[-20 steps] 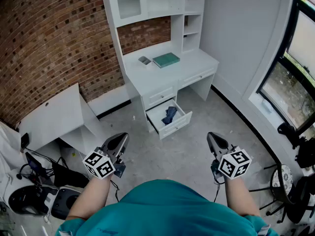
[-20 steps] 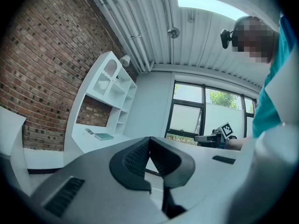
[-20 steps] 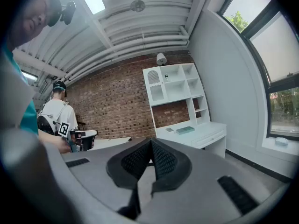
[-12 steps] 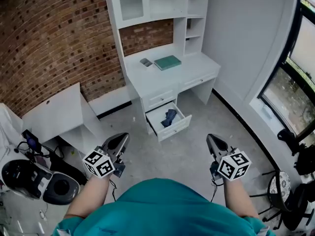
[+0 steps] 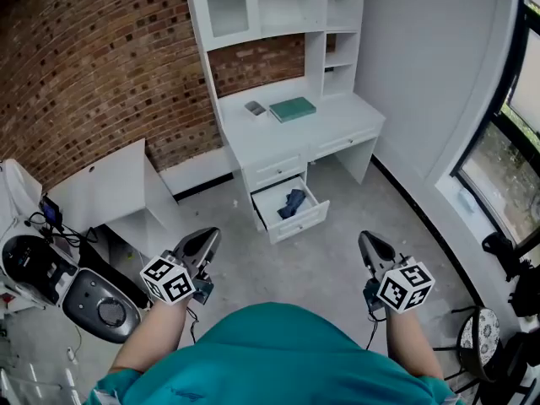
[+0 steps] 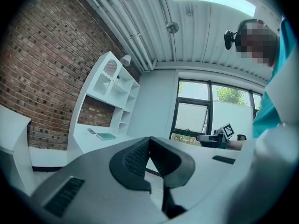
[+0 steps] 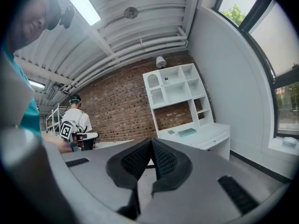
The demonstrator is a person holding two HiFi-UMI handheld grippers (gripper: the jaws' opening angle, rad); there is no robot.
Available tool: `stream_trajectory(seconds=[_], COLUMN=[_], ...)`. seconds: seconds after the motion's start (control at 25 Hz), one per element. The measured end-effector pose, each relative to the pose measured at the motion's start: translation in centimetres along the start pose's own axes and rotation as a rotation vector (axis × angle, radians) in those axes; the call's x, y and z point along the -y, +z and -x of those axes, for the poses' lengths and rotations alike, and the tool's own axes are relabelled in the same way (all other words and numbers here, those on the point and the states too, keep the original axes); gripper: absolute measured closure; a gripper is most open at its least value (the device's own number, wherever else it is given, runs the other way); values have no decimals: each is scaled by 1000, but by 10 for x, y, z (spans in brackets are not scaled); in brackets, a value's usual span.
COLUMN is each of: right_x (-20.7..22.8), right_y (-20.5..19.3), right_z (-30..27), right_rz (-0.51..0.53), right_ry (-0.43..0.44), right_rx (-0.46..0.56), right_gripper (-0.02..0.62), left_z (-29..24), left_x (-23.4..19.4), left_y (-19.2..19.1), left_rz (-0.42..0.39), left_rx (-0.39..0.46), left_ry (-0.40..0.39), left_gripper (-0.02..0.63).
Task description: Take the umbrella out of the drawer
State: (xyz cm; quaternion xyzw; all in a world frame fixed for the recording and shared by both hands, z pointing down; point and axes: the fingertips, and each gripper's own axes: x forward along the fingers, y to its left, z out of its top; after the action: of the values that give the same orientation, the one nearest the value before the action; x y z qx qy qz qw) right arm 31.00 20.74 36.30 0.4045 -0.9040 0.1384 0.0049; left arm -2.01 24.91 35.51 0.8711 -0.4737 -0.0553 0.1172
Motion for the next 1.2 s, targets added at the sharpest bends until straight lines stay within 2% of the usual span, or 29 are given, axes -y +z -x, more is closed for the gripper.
stream_trajectory(seconds=[0.28,0.56,0.72,1.0,1.2], right_x=[14,8,8,10,-1], right_y=[-4,-10,-14,-4,16], right_z=[-5,-45,-85,-195,-280], right_rz=[14,12,33,18,10], right_ry=[49,55,12,-116,-187], right_rx=[-5,-46,-61,-49,-11], right_gripper=[574,574,574,574,574], left_z=[-5,-14,-37,-103,-135], left_x=[15,-21,-69,-192,-269], left_y=[-12,-18,-27,-21,-2], left_rz=[-13,19,54,108,81], left_rx=[-22,-40,-45,-61,-110], left_ry=[18,11,-43,-192,-307], left_gripper=[591,591,591,591,591])
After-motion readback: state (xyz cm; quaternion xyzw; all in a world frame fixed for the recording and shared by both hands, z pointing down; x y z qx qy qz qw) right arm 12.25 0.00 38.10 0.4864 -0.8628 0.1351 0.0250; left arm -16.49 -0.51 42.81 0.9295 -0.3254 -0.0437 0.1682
